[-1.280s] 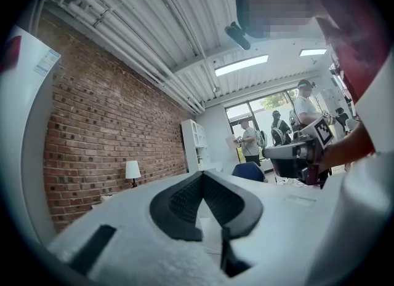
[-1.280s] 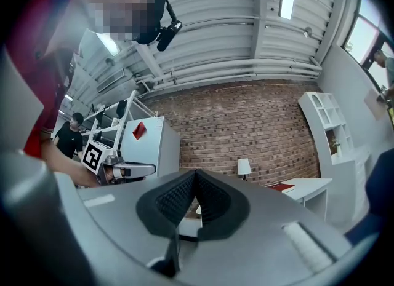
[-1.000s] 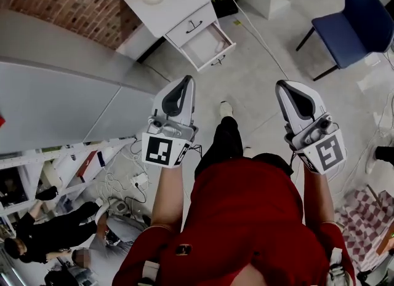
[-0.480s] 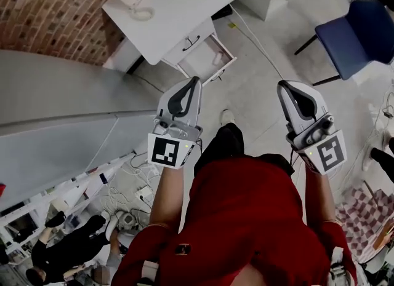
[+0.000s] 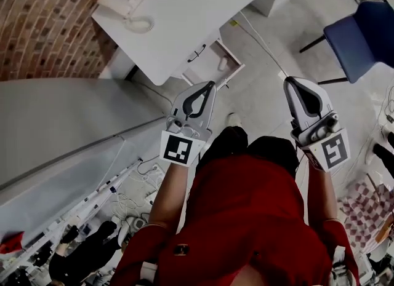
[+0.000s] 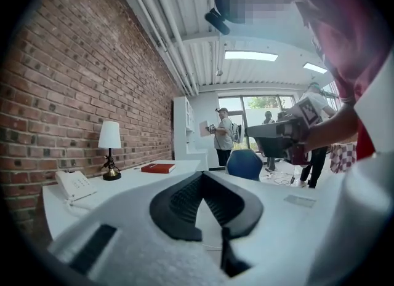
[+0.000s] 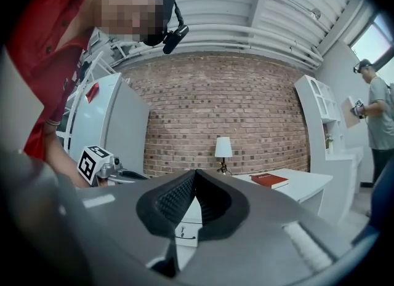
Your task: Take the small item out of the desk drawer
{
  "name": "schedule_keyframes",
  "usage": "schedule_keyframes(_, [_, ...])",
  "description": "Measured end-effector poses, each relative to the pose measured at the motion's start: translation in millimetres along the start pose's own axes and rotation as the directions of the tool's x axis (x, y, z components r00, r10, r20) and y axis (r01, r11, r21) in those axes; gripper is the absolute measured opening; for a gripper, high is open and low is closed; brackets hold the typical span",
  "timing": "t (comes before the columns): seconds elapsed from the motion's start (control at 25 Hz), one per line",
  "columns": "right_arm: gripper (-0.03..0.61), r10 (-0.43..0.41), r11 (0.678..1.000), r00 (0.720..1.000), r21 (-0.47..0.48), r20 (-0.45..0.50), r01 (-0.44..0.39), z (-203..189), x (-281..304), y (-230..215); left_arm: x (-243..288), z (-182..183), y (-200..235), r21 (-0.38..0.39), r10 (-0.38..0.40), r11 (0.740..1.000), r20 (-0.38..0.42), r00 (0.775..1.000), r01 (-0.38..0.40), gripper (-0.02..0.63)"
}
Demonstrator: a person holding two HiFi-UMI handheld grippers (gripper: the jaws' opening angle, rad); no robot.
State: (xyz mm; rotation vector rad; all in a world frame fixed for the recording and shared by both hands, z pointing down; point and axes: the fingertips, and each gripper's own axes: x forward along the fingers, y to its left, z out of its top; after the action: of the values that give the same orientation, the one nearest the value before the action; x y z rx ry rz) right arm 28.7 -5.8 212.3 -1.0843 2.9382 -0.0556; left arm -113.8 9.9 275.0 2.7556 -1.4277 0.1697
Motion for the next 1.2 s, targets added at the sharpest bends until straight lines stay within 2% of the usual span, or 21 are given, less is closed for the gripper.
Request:
schedule_keyframes(0.36, [0.012,-0.038,0.999,0.997,-0.002,-0.063,0.038,-33.1,30.8,-22.3,42.0,-58.9,28.3,-0.058,-0.046,0.997,-0.074,0.996,0.042,0.002])
schedule_keyframes(0.6, [0.011,-0.014,1.000,0.997,0.006,-0.081,0.015,-63.7,53.4,-36.6,75.5,-105.1,45.5,-0.085,-0.034,0.996,-0.146,0.989,0.021,0.002])
schedule_keyframes(0.96, [0.011,0.015,1.000,0.994,0.012,-0.113,-0.014,-121.5,79.4,-70.2,125.7,-189.9,64.2,-0.087,-0.034,0.996,-0.266,0.964,0.011,0.003])
schedule_keyframes(1.2, [0.011,0.017,1.000,0.993,0.020,-0.117,-0.015,-156.1,89.4,-87.9,147.6,-250.6,73.5,-0.080,-0.055,0.996,-0.342,0.938,0.029,0.003])
